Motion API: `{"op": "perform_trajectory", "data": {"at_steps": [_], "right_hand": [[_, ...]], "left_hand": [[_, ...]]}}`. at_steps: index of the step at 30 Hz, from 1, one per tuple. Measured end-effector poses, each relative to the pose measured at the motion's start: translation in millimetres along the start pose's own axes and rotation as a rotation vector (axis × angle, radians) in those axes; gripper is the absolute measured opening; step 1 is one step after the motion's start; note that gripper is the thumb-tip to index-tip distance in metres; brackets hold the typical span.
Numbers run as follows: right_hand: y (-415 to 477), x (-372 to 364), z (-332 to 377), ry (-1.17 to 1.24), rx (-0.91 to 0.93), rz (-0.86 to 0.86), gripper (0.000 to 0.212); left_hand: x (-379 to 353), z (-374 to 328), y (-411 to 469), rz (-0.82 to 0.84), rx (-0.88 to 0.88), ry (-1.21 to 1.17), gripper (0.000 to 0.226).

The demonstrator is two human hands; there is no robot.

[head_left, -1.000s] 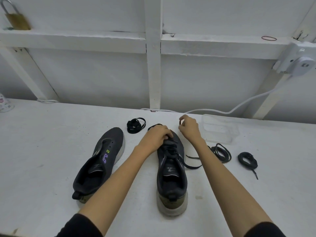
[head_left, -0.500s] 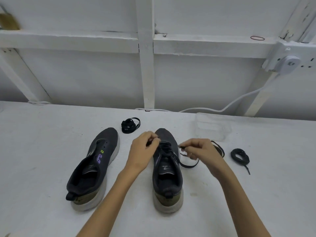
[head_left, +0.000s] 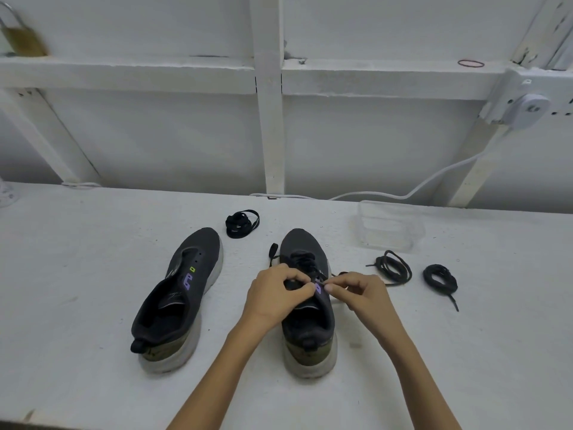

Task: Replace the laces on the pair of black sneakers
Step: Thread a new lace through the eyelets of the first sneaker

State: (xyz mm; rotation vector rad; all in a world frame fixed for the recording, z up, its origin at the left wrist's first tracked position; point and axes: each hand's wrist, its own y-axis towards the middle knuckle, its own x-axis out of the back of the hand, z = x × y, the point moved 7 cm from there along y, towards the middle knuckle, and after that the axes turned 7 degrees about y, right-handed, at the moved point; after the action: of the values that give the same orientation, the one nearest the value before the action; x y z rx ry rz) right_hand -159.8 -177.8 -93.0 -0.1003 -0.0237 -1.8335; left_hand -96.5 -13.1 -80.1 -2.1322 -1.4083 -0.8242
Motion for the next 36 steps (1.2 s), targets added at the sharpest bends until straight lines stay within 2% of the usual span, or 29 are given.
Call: {"op": "perform_trajectory", "data": {"at_steps": [6,13,21,24,28,34,36], "right_hand": [[2,5,10,-0.267,0.11,-0.016,0.023],[1,-3,32,-0.67,0.206,0.037,0.009],[4,-28,59,-1.085,0.282,0.196,0.026],[7,-33,59,-1.096,0.279,0.238,0.024],[15,-29,48,-1.008,0.21,0.234,0.016],[17,-11,28,-0.505,-0.002,0.213,0.014],[12,-14,22,-0.405,-0.044,0.232,0.015]], "left_hand": [[-4,1,-1,0.003,0.01,-0.025,0.011],[-5,1,-1,-0.007,0.002,-0.064,0.006],[-3,-3,-2,-0.019,-0.039,-0.057,0.003],[-3,-4,-4,0.005,-0.084,-0.065,0.006],[-3,-1,-6,0.034,-0.123,0.012,0.024],[0,-7,-10,-0.084,-0.177,0.16,0.014],[-3,-7,-10,-0.091,-0.19,0.185,0.012]]}}
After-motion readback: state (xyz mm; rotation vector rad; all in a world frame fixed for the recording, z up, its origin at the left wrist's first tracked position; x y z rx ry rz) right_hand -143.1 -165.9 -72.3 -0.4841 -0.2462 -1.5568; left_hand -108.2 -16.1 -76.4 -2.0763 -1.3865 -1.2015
